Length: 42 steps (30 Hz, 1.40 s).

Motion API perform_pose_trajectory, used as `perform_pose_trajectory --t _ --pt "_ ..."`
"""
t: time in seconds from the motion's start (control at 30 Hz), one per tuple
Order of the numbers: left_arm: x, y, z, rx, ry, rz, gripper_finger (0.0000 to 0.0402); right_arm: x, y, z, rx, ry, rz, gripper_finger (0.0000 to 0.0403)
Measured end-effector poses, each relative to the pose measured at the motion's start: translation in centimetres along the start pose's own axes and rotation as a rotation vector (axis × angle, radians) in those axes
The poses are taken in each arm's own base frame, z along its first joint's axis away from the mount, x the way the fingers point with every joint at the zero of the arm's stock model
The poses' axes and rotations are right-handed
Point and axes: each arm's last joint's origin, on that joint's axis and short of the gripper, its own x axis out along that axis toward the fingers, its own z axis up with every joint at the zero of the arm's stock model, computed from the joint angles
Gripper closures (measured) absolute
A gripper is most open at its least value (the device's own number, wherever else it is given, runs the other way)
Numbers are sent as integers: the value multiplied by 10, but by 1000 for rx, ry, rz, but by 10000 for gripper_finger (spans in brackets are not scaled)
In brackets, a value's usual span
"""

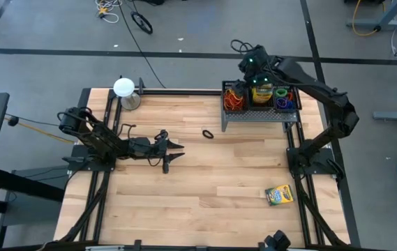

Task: Pick & Place Office Desk Supplies
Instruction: Put the red rubber band into the left black bin on the shelf

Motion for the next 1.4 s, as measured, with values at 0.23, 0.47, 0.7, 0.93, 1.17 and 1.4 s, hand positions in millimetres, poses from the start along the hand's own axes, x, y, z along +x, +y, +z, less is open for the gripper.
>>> perform_pose_trajectory --t 0.23,0.47,0.7,0.93,1.17,1.4 --pt "0 0 0 0 0 0 267 -1 13 -1 -67 -15 -13 82" --pt "3 2 3 -34 -17 56 267 -4 18 -6 -32 55 26 16" --pt "50 32 59 -122 -205 175 277 -5 20 -5 -98 42 44 8" --pt "107 93 119 -90 -88 128 280 -5 20 -5 -116 35 43 25" --pt "154 122 142 -61 -29 69 263 -5 20 -2 -120 10 39 38" --pt "180 143 142 -70 -69 49 300 -5 21 -1 -119 -5 41 39"
